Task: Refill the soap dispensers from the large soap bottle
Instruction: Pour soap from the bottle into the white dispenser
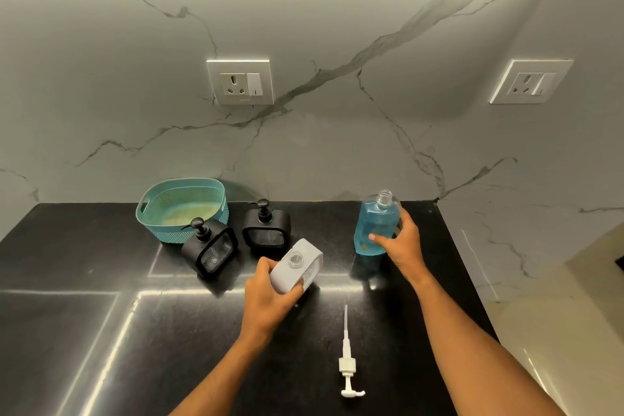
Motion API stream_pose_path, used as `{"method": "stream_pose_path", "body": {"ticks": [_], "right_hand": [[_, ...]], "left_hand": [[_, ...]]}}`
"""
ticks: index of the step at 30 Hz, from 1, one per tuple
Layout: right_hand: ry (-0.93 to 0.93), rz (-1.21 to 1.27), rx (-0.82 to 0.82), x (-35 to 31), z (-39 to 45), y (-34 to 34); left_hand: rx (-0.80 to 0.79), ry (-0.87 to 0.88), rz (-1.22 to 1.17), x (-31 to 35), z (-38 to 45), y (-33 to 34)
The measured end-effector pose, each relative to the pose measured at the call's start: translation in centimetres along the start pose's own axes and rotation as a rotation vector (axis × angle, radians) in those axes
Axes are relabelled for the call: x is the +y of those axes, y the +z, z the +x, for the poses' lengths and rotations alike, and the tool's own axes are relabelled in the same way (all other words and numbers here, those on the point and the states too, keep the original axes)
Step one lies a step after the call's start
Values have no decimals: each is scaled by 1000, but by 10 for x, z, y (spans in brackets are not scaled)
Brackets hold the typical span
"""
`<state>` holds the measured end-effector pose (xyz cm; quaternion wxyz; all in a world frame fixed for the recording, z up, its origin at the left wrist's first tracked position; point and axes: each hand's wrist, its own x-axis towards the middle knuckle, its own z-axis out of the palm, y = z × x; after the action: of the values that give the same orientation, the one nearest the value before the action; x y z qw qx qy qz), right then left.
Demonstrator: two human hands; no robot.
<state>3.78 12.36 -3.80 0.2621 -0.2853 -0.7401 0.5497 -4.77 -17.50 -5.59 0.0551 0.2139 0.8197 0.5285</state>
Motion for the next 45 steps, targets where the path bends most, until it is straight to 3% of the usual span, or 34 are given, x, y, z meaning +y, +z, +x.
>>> {"method": "stream_pose_path", "body": {"ticks": [14,24,31,45], "right_hand": [[-67,-141,203,5,-19,11],[-127,-80,276,-2,-59,33],[-283,-113,369,-22,-87,47],[-514,-345,345,-56,-137,75]], "left_hand": [[76,15,-37,14,-26,8],[159,41,-114,36,-47,3],[206,19,-109,49,-54,-4],[216,36,-37,56,-54,-15]]}}
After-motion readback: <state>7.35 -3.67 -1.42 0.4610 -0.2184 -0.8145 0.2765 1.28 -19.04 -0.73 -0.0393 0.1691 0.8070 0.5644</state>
